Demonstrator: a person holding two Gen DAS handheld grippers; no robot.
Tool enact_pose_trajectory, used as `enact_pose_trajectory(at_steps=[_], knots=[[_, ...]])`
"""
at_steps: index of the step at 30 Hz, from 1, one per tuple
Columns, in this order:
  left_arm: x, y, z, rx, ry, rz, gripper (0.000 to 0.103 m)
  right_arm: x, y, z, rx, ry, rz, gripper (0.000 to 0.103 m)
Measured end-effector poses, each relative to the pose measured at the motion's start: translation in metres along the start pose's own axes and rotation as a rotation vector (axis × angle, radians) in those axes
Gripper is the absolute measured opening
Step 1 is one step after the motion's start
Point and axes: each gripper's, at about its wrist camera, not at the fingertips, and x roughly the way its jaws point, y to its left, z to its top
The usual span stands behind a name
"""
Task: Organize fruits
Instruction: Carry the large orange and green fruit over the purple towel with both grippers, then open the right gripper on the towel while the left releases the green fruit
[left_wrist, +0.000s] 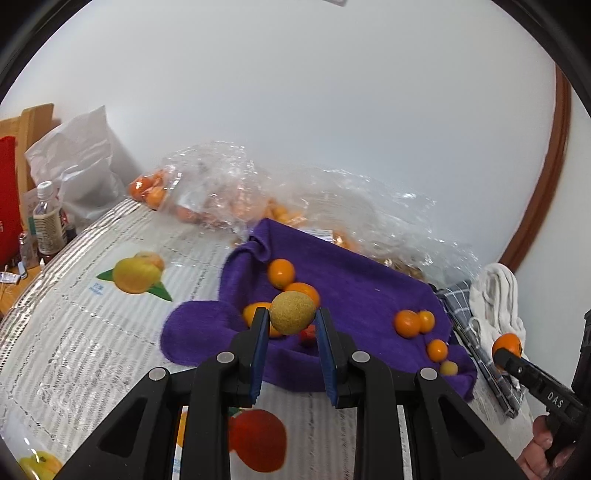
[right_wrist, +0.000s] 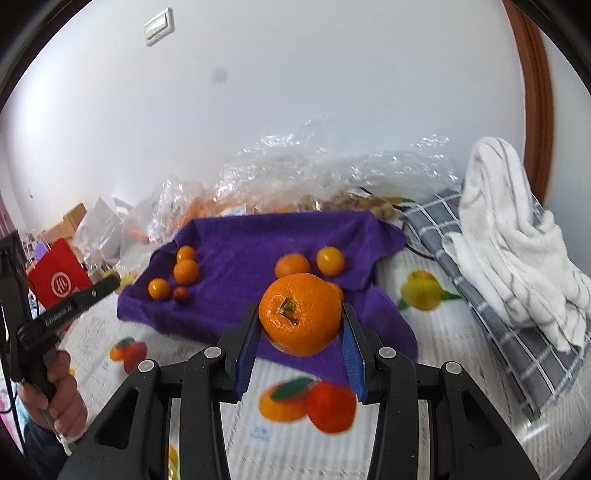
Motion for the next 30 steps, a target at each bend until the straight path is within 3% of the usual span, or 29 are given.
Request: enact_pose_trajectory(at_steps=[8,15,27,30], knots=[[0.009,0.009,0.0,-0.028,0.02,-0.002,0.025,0.043,0.012,0.012,0.001,0.029,0.013,0.042],[0.016,0.002,-0.004,-0.011,0.039,-0.01,0.025,0.087,0.021,-0.004,-0.027,0.122,-0.008,0.042],[0.015,-0.008,-0.005,0.018,0.057,-0.038,0.025,0.102,0.018,-0.008,-0.019,0.172,-0.015,0.043],[0.021,-0.015,-0.002,0.016,0.101,-0.037,0.025,0.101,0.016,-0.008,-0.014,0.173,-0.003,0.043]])
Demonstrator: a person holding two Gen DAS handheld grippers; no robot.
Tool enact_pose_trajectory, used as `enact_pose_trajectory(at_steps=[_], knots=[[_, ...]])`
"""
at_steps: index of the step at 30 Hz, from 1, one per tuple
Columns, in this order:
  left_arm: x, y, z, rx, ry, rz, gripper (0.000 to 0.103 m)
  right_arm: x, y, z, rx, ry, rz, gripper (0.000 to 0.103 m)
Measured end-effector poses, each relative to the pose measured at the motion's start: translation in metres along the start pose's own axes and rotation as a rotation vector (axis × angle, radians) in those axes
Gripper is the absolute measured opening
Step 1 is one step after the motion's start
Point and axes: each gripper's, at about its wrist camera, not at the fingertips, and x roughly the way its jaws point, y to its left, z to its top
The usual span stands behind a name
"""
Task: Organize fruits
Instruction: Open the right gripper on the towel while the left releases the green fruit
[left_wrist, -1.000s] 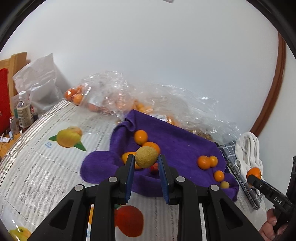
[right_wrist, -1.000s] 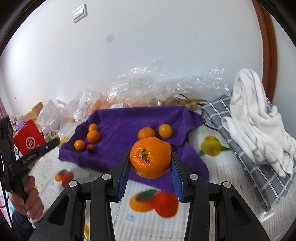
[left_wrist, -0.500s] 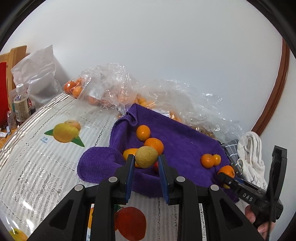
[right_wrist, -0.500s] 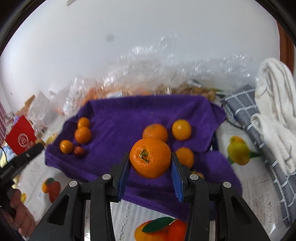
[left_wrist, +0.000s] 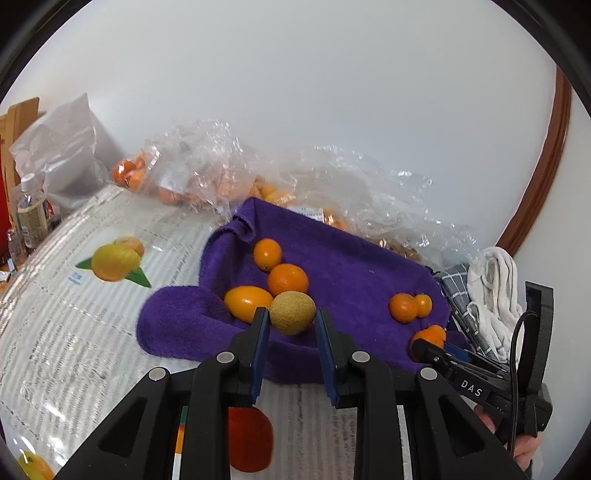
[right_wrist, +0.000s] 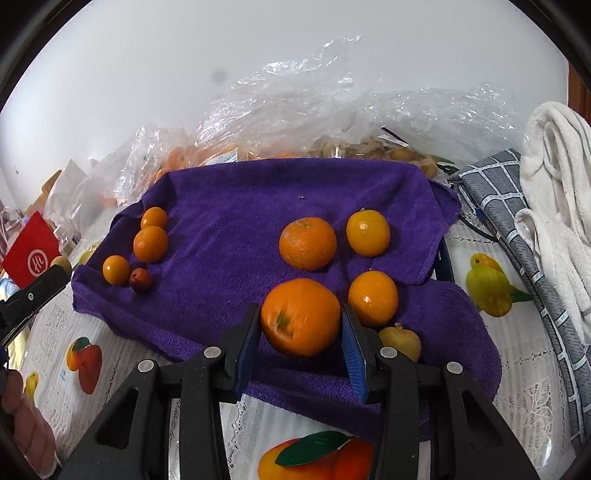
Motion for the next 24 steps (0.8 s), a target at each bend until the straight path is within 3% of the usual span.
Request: enact_pose_trajectory(at_steps=[3,5,8,13,19,24], knots=[[0.007,-0.012,0.007,0.017,0.032,-0.04,0.025,-0.003,-0.001,0.001,0.013,0.008,0.015,0.043],[0.016,-0.021,0.01,0.035,0.065,-0.054,0.025,-0.009,-0.001,0.001,0.017,0.015,0.031,0.05],[0.034,-0.033,0.012,0.04,0.118,-0.06,0.025,-0.027,-0.001,-0.001,-0.007,-0.029,0.013,0.052],[0.059,-0.048,0.007,0.098,0.188,0.04,0.025,-0.047,-0.006,-0.002,-0.024,-0.098,-0.004,0.057],[0.075,-0.062,-0.005,0.146,0.249,0.05,0.025,-0.037,-0.019,0.0,0.006,-0.066,-0.043,0.057],[0.076,-0.064,-0.007,0.169,0.251,0.07,0.025,-0.035,-0.02,-0.001,0.001,-0.063,-0.065,0.057]])
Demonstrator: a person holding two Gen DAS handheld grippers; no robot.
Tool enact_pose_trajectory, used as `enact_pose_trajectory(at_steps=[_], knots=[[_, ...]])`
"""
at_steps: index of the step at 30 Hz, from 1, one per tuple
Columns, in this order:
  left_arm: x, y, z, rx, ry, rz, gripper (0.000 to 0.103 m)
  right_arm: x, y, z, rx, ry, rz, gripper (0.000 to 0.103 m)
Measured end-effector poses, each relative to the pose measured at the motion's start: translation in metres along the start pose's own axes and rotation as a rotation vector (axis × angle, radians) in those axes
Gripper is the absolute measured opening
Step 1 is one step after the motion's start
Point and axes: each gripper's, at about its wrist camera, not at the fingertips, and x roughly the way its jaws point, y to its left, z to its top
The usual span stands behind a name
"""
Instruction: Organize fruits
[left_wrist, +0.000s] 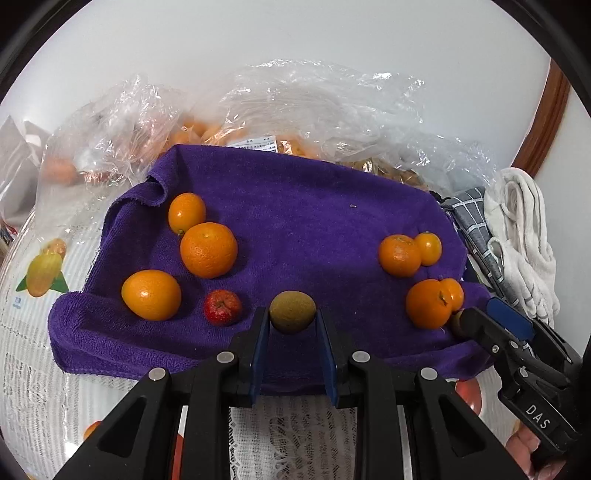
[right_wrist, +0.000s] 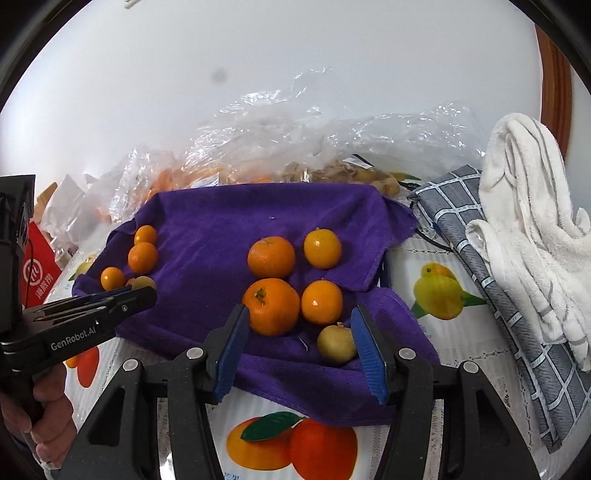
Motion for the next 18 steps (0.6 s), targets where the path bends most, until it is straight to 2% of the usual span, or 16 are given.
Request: enact_pose_trajectory(at_steps=[6,9,10,12,15,18], knots=[[-0.008,0.0,0.0,0.008,0.012,0.0,0.025,0.001,0.001,-0.001,-0.012,0.005,-0.022,0.057],[-0.024,-0.003,-0.004,0.01,-0.012,0.013,0.039,0.002,-0.001,-0.003,-0.013,0.014,-0.032,0.057],[-0.032,-0.002,-0.006,0.015,-0.028,0.016,0.046,0.001,0.0,-0.003,-0.01,0.016,-0.033,0.057],[-0.051,0.001,-0.014,0.026,-0.066,0.027,0.053,-0.005,0.002,-0.001,-0.006,0.018,-0.015,0.057],[-0.077,0.008,-0.025,0.032,-0.083,0.037,0.054,-0.022,0.009,0.001,-0.026,-0.014,0.003,0.057],[-0.102,0.013,-0.034,0.03,-0.1,0.084,0.055,-0.046,0.015,-0.005,-0.036,-0.02,-0.036,0.057]])
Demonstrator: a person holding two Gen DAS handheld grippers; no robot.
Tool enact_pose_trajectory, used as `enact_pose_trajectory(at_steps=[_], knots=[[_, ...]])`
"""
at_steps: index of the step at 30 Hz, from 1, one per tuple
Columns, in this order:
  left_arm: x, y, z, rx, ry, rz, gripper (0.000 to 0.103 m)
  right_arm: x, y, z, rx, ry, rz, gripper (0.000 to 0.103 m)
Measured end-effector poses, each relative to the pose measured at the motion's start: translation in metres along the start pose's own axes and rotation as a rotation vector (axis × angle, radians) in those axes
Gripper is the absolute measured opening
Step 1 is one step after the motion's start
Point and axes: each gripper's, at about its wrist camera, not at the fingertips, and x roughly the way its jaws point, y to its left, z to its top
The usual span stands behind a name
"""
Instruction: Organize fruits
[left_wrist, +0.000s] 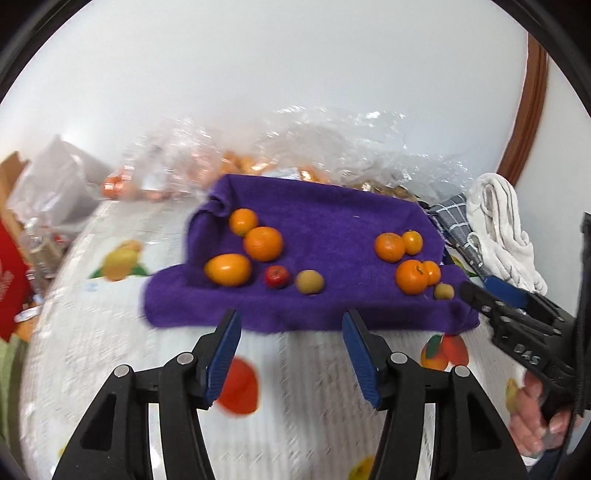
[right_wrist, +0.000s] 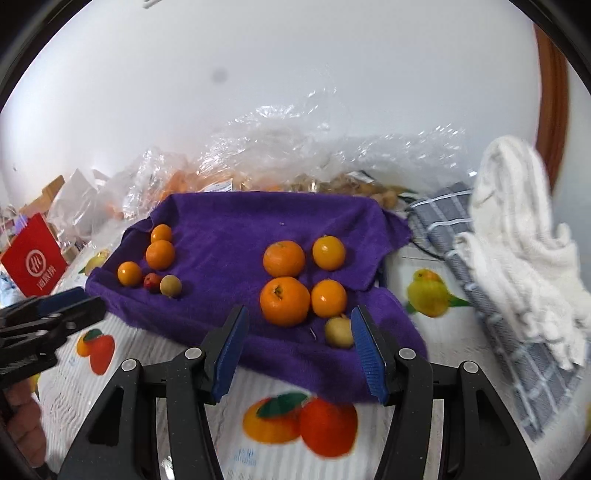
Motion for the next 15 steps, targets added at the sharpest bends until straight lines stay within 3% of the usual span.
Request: enact_pose_trajectory(at_steps=[2,10,15], knots=[[-0.016,0.001,-0.003,-0.007,-0.023,0.025,0.058,-0.019,0.002,-0.005,0.006,0.005,0.005,0.057],[-0.091,-0.009,-0.022,0.013,-0.112,0.01,0.079,-0.095,0.005,-0.028,0.064,0.004,-0.019,0.065],[-0.141,-0.025,-0.036,0.06,-0.185,0.005,0.09,-0.153,0.008,-0.046,0.068,-0.066,-0.09,0.09]])
